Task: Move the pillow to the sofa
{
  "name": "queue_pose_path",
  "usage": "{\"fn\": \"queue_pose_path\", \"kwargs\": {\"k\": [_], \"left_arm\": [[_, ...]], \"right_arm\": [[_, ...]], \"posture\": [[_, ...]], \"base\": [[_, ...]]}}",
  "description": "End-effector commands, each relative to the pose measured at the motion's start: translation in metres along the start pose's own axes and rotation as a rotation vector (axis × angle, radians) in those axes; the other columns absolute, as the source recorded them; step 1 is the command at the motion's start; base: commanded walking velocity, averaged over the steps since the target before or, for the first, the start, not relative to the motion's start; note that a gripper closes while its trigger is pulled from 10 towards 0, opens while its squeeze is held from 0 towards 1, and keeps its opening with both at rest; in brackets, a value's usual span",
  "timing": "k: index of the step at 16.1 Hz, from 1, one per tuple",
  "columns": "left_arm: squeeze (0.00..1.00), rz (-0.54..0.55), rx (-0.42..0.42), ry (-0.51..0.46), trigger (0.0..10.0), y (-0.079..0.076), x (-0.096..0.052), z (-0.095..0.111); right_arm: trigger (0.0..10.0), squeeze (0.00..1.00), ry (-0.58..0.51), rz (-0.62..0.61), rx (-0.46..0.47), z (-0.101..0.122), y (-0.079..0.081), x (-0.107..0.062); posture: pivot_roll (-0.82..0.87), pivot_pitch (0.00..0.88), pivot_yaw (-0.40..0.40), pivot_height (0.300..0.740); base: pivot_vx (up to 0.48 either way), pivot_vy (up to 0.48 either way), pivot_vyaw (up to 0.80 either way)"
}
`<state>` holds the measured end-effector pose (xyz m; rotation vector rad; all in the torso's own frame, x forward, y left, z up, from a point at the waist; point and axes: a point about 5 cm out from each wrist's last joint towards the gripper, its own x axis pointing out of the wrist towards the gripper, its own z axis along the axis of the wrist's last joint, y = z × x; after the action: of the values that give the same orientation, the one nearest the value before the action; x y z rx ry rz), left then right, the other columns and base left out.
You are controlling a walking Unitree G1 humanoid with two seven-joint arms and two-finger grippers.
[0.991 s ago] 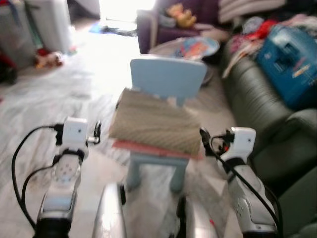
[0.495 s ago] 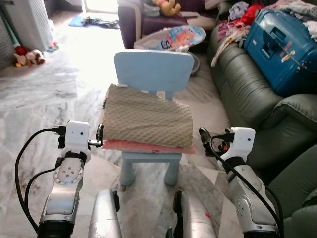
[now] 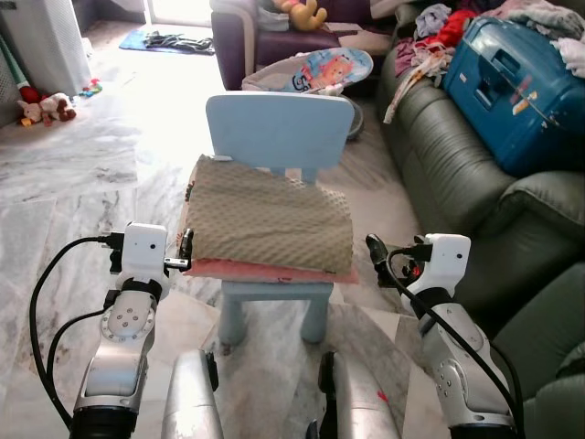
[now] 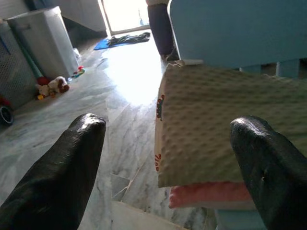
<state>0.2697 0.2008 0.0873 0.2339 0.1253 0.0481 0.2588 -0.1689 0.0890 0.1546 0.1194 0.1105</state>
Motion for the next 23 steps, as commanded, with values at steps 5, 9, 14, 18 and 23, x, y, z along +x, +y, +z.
{"fn": "queue_pose_path", "kwargs": {"k": [5, 9, 14, 18, 23], "left_arm": [[0.0, -0.004, -0.001, -0.014, 10.0, -0.001, 0.001, 0.003], [0.0, -0.001, 0.0, -0.009, 10.0, -0.001, 0.001, 0.002], [0.0, 0.006, -0.006, -0.009, 10.0, -0.001, 0.001, 0.002], [0.0, -0.038, -0.038, 0.052, 10.0, -0.007, -0.004, -0.006], [0.0, -0.007, -0.009, 0.086, 10.0, 0.003, -0.012, -0.012]], "right_arm": [[10.0, 0.0, 0.002, 0.016, -0.006, 0.003, 0.001, 0.001], [10.0, 0.0, 0.004, 0.019, -0.005, 0.002, 0.002, 0.001], [10.0, 0.0, 0.009, 0.024, -0.007, 0.002, 0.002, 0.001], [10.0, 0.0, 0.019, 0.025, 0.02, 0.006, 0.005, 0.004], [10.0, 0.0, 0.062, 0.038, 0.027, -0.001, 0.008, 0.001]], "posture": [[-0.02, 0.0, -0.084, 0.573], [-0.02, 0.0, -0.085, 0.573], [-0.02, 0.0, -0.088, 0.573], [-0.01, 0.0, -0.101, 0.563], [0.0, 0.0, -0.104, 0.513]], "base": [[0.48, 0.0, 0.0], [0.48, 0.0, 0.0], [0.083, 0.0, 0.0], [0.0, 0.0, 0.0], [0.0, 0.0, 0.0]]}}
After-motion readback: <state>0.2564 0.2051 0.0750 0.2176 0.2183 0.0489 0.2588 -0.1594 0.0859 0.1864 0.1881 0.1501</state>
